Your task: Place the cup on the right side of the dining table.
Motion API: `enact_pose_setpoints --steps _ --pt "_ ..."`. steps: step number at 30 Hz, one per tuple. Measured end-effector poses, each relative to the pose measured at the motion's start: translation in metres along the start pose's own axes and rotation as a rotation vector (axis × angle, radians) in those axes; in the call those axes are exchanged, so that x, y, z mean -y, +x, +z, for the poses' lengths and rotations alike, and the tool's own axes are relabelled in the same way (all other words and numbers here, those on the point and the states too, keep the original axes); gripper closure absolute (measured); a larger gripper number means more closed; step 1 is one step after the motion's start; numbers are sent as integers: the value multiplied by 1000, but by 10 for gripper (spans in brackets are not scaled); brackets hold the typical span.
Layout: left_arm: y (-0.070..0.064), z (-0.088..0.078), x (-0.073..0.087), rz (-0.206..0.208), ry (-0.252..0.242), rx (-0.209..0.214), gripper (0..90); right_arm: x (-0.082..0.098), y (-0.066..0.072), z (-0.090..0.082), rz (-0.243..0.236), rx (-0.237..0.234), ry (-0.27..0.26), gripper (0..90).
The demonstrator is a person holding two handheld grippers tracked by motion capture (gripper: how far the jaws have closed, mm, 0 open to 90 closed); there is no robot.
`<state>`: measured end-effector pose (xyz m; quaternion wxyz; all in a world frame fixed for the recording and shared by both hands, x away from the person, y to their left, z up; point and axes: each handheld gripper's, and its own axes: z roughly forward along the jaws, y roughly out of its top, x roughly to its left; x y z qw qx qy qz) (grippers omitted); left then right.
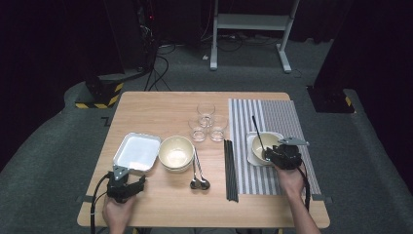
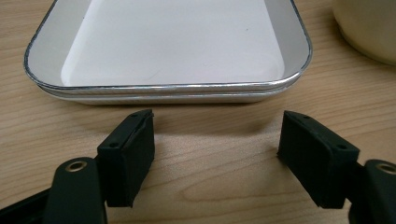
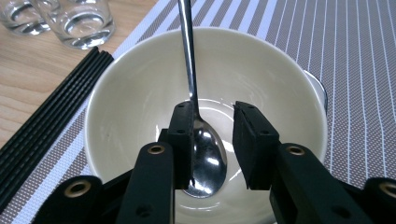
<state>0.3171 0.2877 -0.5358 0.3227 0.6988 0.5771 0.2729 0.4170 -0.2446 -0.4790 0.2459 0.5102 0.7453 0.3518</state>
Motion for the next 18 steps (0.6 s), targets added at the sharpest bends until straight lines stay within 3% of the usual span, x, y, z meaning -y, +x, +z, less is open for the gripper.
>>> enact_pose_setpoints --steps 18 --pt "0 0 0 3 3 -1 270 1 7 -6 10 -10 -66 611"
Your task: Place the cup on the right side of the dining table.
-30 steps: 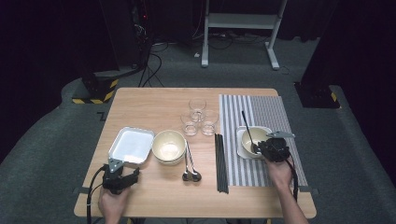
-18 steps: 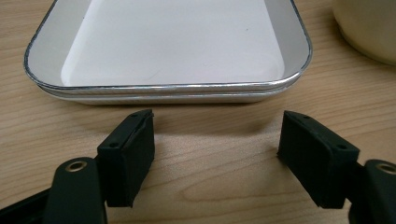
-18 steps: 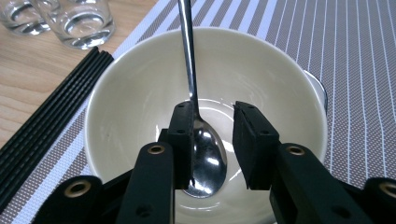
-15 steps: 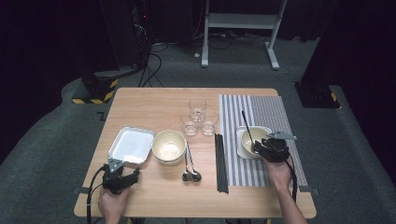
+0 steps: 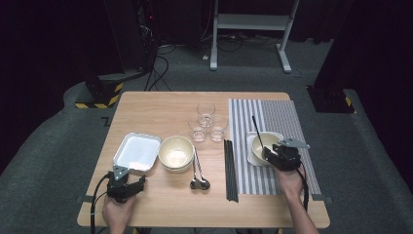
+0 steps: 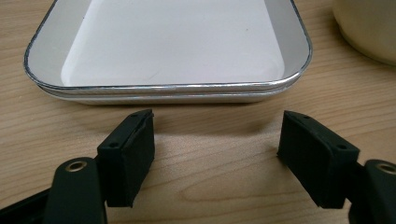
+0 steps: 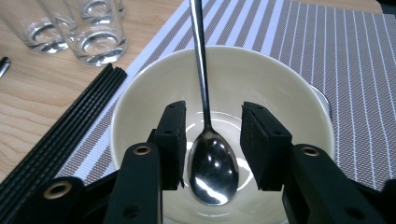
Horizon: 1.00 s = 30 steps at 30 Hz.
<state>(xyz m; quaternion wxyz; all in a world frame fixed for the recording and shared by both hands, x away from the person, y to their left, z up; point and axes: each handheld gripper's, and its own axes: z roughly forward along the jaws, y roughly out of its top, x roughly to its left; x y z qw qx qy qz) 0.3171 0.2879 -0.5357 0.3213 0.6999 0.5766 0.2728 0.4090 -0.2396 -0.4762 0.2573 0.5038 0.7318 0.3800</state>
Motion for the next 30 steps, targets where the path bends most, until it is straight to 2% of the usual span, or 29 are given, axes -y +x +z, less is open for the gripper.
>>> enact_pose_setpoints --steps 6,9,15,30 --pt "0 0 0 -1 0 0 271 0 5 -2 -2 -12 -15 607" --pt "0 0 0 0 1 1 272 2 8 -2 10 -27 -4 593" --pt "0 0 0 -3 -1 4 272 4 15 -5 -8 -33 -19 590" --pt "0 0 0 -4 -1 1 275 2 27 -12 -41 -83 -36 589"
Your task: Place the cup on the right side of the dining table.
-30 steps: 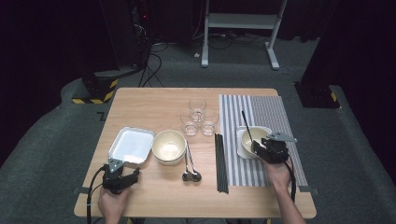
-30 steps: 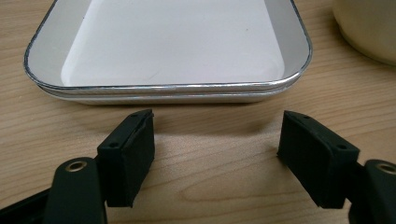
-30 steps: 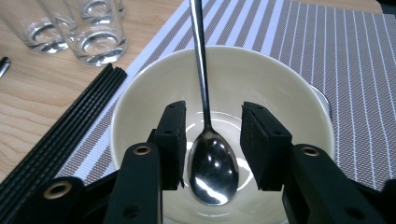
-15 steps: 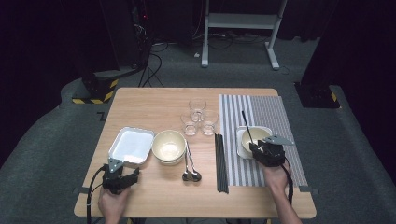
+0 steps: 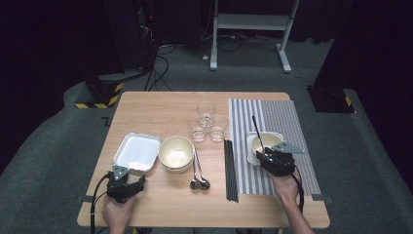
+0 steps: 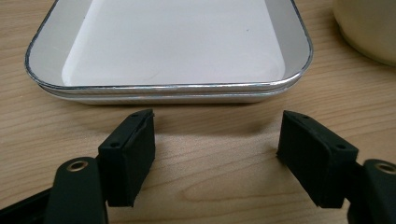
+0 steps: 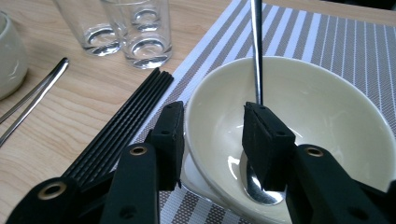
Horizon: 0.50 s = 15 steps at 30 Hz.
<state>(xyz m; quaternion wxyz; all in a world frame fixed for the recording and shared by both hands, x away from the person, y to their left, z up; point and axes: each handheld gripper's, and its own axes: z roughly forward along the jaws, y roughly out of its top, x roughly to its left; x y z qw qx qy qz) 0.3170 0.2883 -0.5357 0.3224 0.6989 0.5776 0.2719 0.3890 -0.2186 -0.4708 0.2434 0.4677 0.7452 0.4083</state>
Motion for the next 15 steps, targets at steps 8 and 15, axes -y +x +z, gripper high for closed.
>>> enact_pose_setpoints --steps 8,15 --pt "1 0 0 -6 -2 7 274 0 11 -3 -8 -37 -19 595" --pt "1 0 0 -13 -4 10 274 -5 26 -2 -24 -92 -16 619"
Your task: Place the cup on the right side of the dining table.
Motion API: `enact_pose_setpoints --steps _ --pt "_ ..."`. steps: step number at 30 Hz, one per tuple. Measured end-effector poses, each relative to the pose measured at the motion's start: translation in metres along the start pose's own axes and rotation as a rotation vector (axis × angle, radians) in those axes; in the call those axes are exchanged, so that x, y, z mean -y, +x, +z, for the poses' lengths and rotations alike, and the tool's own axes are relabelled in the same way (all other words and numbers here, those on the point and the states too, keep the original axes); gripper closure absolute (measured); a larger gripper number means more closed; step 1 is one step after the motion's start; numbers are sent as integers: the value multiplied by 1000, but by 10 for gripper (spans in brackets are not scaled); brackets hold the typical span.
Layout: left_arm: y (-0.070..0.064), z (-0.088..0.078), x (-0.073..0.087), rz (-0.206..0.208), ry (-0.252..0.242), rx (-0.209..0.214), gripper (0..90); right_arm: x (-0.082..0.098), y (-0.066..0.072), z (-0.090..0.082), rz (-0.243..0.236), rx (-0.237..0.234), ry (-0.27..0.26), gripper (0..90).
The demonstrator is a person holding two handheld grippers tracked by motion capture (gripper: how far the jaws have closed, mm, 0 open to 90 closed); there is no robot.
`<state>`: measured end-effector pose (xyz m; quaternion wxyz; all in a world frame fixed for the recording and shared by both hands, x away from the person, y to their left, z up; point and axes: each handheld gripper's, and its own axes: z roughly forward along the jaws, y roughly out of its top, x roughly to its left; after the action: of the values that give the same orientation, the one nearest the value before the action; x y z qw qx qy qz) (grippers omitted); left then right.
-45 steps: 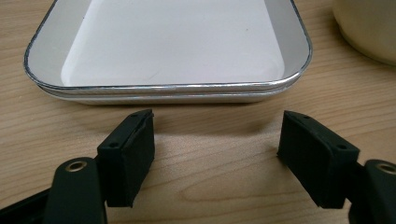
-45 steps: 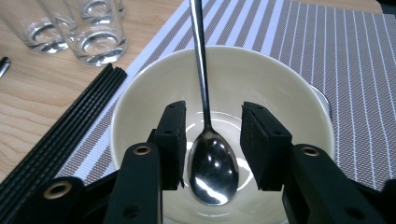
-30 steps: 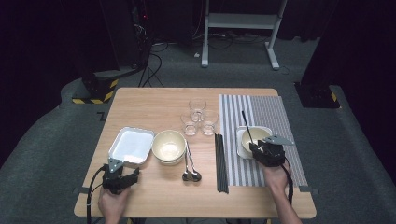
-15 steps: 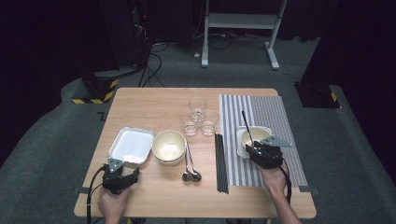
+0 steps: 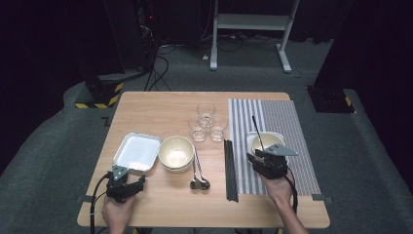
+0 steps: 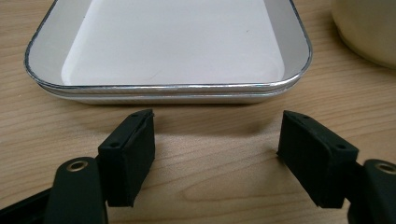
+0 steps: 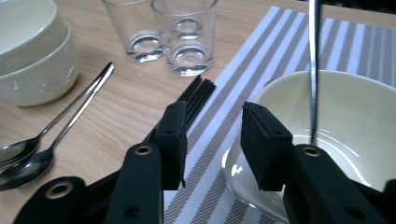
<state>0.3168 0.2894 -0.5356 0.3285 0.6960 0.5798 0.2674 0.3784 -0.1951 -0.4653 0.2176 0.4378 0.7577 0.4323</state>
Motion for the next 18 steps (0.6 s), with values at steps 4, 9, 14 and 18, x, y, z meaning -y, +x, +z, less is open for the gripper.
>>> enact_pose_setpoints --steps 4,9,14,18 --pt "1 0 0 -6 -2 3 274 -2 9 6 -16 -22 23 632" --pt "1 0 0 -5 -2 3 272 -2 19 14 -49 -55 46 643" --pt "0 0 0 -2 0 -3 272 -1 29 18 -86 -65 46 634" --pt "0 0 0 -1 1 -4 272 0 32 22 -75 -95 58 641"
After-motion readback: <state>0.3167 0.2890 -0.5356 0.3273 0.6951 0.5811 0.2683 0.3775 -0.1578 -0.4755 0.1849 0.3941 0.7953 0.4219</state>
